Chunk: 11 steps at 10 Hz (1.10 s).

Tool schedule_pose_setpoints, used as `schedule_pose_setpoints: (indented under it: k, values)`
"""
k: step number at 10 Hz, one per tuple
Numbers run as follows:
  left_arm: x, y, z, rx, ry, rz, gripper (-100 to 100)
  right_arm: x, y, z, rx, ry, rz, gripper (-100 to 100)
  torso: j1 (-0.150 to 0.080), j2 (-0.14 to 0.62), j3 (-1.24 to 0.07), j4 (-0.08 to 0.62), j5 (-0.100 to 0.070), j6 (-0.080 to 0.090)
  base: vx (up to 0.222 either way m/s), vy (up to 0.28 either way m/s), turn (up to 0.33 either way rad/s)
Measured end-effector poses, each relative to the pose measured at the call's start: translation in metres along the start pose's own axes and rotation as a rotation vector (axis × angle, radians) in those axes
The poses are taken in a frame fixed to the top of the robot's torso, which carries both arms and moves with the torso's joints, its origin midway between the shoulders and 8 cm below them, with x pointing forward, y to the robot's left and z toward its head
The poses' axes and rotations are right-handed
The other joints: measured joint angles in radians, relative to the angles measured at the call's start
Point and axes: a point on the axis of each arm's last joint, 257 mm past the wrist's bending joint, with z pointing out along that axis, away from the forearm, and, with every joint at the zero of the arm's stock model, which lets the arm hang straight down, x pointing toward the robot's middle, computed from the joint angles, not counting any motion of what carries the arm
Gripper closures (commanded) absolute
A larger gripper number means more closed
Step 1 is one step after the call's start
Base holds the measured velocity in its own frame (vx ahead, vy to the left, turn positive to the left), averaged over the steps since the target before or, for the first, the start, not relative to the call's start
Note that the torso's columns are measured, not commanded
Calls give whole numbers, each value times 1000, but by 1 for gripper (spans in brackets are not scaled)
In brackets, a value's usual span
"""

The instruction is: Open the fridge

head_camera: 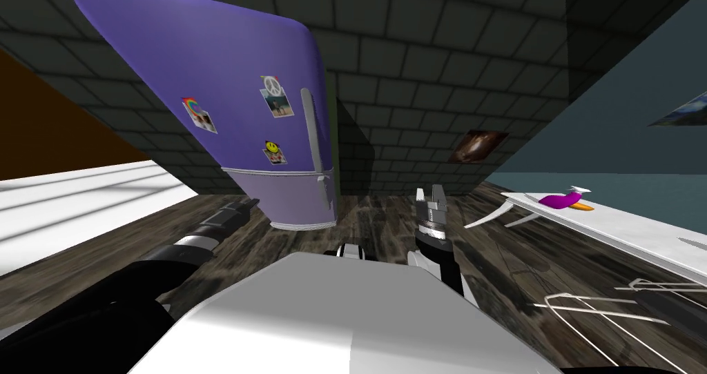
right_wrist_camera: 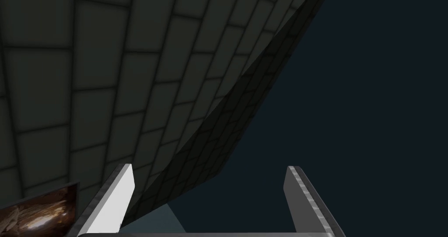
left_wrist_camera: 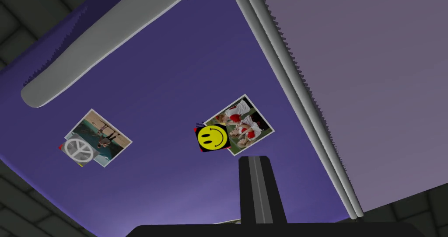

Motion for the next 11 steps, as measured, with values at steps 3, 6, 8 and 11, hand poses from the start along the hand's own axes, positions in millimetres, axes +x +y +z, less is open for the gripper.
schedule_pose_setpoints:
  k: [3, 6, 8, 11]
  values:
    - [-8, 7, 0, -20, -16, 34, -100, 0, 0, 0, 0, 0, 0, 0, 2, -2, -2, -1, 0, 0, 197, -104, -14]
    - [-19, 15, 0, -42, -34, 74, -100, 0, 0, 0, 0, 0, 0, 0, 5, 11, 7, 3, 1, 0, 201, -98, -16]
    - [-29, 20, -2, -61, -49, 106, -100, 0, 0, 0, 0, 0, 0, 0, 3, 6, 3, 2, 1, 0, 228, -111, -18]
    - [-43, 30, -2, -88, -71, 149, -100, 0, 0, 0, 0, 0, 0, 0, 3, 8, 4, 2, 1, 0, 193, -132, -17]
